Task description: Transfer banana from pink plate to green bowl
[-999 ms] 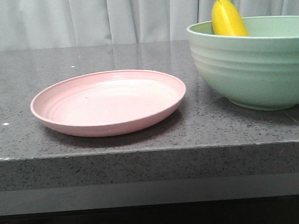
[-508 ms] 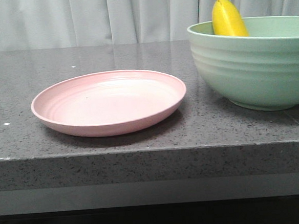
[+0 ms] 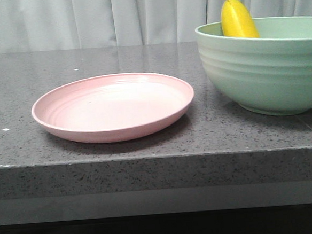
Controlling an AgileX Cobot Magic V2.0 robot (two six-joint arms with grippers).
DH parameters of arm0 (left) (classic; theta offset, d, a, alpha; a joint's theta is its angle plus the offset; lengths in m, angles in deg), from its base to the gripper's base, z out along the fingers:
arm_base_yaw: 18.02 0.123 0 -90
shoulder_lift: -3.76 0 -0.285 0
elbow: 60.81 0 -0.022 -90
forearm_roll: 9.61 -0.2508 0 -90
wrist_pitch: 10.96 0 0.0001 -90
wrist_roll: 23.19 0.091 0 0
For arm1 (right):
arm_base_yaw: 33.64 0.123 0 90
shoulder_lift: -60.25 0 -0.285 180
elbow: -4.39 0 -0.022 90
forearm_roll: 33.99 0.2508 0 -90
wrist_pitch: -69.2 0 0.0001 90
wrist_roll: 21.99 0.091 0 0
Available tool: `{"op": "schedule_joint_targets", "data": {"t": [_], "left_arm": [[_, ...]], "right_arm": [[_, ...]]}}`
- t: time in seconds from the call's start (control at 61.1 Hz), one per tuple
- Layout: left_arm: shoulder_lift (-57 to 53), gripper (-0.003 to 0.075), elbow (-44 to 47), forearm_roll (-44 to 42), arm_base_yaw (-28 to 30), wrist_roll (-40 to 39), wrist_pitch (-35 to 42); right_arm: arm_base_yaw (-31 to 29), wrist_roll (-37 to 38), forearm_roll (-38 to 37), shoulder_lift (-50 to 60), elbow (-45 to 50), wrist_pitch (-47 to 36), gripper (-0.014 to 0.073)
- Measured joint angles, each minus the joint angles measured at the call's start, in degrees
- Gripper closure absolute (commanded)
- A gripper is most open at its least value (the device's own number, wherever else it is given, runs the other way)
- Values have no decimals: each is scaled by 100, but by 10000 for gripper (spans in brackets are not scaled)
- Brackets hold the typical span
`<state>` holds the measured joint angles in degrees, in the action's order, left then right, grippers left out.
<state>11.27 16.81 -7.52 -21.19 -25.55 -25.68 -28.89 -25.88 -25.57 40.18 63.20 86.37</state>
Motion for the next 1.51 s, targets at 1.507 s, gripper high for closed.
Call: {"op": "schedule_joint_targets", "data": {"t": [1.507], "left_arm": [[0, 741, 0, -12, 0, 0, -109]], "right_arm": [[0, 148, 167, 1281, 1996, -632, 651]]}}
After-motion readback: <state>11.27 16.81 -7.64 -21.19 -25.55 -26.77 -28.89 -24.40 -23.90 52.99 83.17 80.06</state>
